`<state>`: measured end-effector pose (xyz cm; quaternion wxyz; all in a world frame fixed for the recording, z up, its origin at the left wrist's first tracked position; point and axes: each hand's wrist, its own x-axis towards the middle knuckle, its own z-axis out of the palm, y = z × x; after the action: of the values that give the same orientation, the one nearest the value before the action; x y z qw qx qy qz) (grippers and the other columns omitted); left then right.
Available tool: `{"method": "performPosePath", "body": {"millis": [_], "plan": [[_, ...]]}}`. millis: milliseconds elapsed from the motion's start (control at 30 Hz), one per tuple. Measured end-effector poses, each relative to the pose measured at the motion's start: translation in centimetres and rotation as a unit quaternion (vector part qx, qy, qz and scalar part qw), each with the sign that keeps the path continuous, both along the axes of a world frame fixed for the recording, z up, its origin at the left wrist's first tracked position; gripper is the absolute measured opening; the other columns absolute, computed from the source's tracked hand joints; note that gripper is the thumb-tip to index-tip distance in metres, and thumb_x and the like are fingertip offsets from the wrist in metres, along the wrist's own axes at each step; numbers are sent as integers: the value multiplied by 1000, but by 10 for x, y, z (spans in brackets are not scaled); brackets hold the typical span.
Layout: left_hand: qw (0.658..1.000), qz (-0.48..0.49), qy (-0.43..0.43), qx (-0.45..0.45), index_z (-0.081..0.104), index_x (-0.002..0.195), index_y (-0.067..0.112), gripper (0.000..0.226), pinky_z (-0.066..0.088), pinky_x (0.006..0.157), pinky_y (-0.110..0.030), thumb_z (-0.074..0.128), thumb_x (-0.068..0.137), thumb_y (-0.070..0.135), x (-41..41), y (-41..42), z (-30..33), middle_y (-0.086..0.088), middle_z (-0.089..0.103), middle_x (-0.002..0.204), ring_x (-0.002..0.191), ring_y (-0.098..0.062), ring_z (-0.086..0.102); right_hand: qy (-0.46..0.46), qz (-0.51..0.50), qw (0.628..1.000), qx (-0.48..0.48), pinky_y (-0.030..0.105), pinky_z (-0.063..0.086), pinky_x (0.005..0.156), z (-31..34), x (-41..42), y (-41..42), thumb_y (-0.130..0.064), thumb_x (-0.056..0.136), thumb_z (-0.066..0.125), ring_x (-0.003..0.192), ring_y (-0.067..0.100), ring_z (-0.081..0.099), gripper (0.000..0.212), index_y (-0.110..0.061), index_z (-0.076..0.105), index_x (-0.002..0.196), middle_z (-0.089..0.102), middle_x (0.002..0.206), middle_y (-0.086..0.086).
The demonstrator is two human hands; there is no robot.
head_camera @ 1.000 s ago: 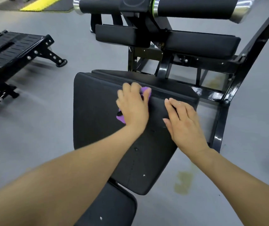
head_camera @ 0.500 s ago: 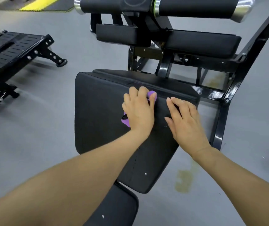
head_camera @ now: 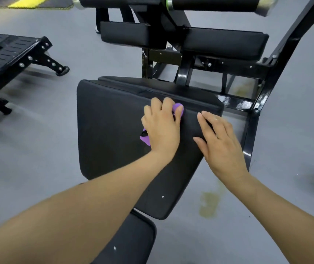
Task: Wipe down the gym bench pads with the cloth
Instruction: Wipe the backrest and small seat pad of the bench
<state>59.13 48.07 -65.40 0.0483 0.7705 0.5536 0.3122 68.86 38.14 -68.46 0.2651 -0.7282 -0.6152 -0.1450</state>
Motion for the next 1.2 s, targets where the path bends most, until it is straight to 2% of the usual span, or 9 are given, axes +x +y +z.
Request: {"method": "performPosePath", "body": {"millis": [200, 367, 567, 700, 867, 967, 1033, 1133, 1200], "plan": [[975, -193, 89, 62, 59, 88, 12, 31, 33, 61, -32, 40, 87, 37, -13, -13, 5, -8, 54, 86, 74, -25, 49, 66, 21, 997, -14, 39, 50, 90, 8, -2, -3, -20, 84, 62, 118, 23, 37, 51, 2, 53, 130, 54, 131, 14], [999, 37, 31, -14, 55, 106, 10, 26, 29, 74, -33, 42, 96, 30, -5, 45, 27, -13, 51, 110, 99, -29, 46, 62, 19, 998, -18, 39, 51, 89, 8, 0, -4, -14, 82, 70, 118, 23, 35, 54, 3, 51, 131, 53, 132, 14], [999, -26, 36, 24, 57, 83, 12, 28, 35, 59, -32, 46, 90, 36, -6, -13, -7, -9, 52, 82, 70, -23, 43, 79, 18, 996, -22, 39, 49, 91, 10, -3, -4, -11, 77, 75, 118, 22, 34, 59, 3, 52, 130, 54, 132, 15], [997, -45, 48, -32, 58, 83, 15, 32, 37, 59, -31, 40, 89, 41, -10, -45, -13, -5, 53, 81, 69, -24, 48, 100, 13, 991, -85, 38, 49, 91, 18, -7, -11, -14, 78, 74, 123, 19, 26, 65, 0, 46, 136, 46, 140, 12], [969, -99, -51, -221, 56, 101, 15, 26, 36, 81, -33, 44, 95, 38, -27, -55, 3, -3, 47, 104, 95, -21, 41, 125, 8, 981, -150, 35, 43, 99, 31, -33, -29, -26, 90, 59, 126, 16, 22, 56, -8, 42, 140, 39, 143, 5], [921, -20, -207, -329, 53, 99, 16, 26, 41, 92, -38, 42, 96, 39, -51, -58, 12, -1, 45, 105, 107, -25, 46, 214, 24, 962, -169, 31, 41, 97, 38, -62, -41, -29, 96, 49, 123, 18, 38, 50, -14, 37, 142, 41, 134, 2], [855, 61, -308, -412, 52, 99, 15, 32, 44, 93, -41, 39, 95, 44, -69, -52, 16, -6, 53, 110, 107, -26, 52, 271, 54, 946, -171, 28, 43, 93, 46, -86, -45, -30, 96, 49, 117, 17, 46, 48, -17, 38, 140, 44, 127, -1], [672, 114, -495, -538, 56, 105, 11, 41, 51, 88, -44, 40, 95, 48, -90, -47, 31, -10, 64, 102, 94, -26, 62, 327, 81, 923, -184, 20, 36, 94, 58, -110, -37, -39, 92, 54, 122, 12, 39, 59, -23, 31, 144, 37, 131, -4], [590, 99, -552, -581, 58, 114, 14, 48, 54, 80, -48, 42, 92, 53, -99, -45, 41, -12, 66, 106, 94, -30, 64, 386, 89, 897, -196, 20, 40, 96, 68, -114, -28, -43, 85, 62, 124, 10, 34, 76, -28, 22, 147, 31, 136, -7]]}}
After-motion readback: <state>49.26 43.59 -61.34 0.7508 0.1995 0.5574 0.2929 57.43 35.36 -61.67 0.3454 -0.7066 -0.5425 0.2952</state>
